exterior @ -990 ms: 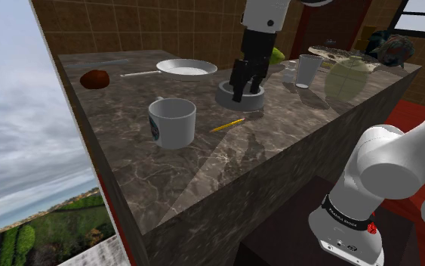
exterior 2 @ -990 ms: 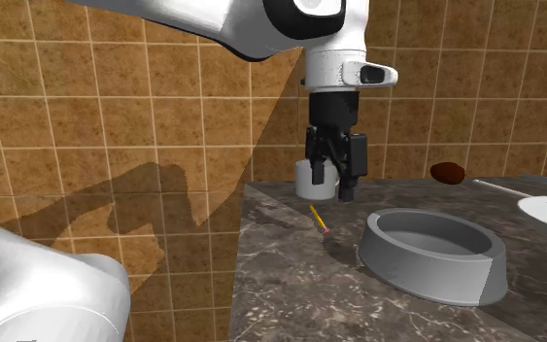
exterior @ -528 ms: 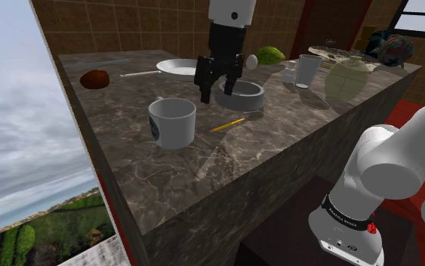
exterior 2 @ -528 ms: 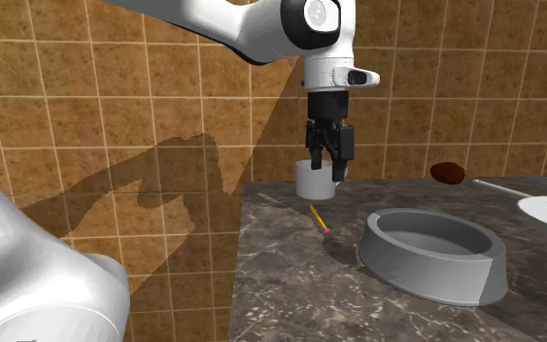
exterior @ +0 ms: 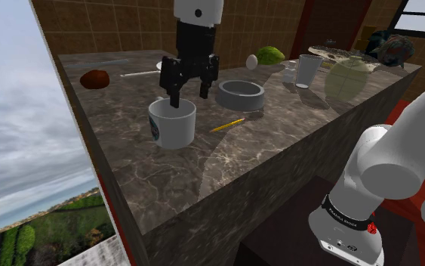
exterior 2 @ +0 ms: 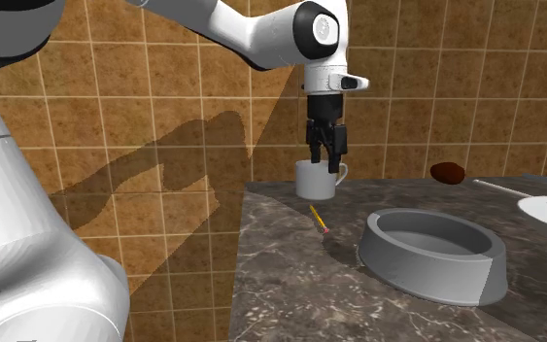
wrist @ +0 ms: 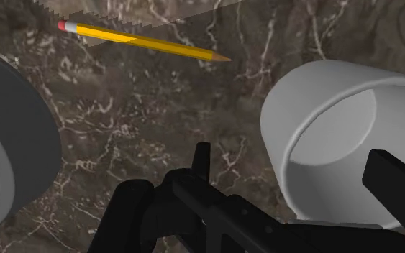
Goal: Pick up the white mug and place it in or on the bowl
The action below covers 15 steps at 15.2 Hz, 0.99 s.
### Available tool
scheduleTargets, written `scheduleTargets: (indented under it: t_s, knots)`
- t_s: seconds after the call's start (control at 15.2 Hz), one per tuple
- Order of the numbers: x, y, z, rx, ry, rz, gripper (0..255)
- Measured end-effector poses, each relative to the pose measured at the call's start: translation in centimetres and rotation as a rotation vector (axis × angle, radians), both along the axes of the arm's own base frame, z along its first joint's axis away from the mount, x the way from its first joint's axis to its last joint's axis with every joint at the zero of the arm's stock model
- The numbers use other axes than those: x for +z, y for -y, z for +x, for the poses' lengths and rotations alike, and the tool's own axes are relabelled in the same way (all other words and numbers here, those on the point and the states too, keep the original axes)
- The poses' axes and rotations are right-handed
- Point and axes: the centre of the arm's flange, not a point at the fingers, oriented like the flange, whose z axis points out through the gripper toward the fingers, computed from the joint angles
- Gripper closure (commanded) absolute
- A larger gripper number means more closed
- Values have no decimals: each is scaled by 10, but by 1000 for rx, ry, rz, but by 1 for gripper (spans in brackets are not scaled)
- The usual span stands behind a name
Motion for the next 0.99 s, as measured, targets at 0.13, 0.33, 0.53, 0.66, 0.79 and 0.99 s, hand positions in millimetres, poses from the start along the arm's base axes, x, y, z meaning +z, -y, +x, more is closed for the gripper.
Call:
scheduleTargets:
  t_s: [0.13,0.33,0.53,0.66,0.79,0.99]
  knots:
    - [-10,0,1,0,0,0,0]
    - [-25,-2,2,-1,0,0,0]
    - [-29,-2,2,-1,0,0,0]
    - [-29,-2,2,-1,0,0,0]
    - [-30,-2,2,-1,0,0,255]
    - [-30,-2,2,-1,0,0,255]
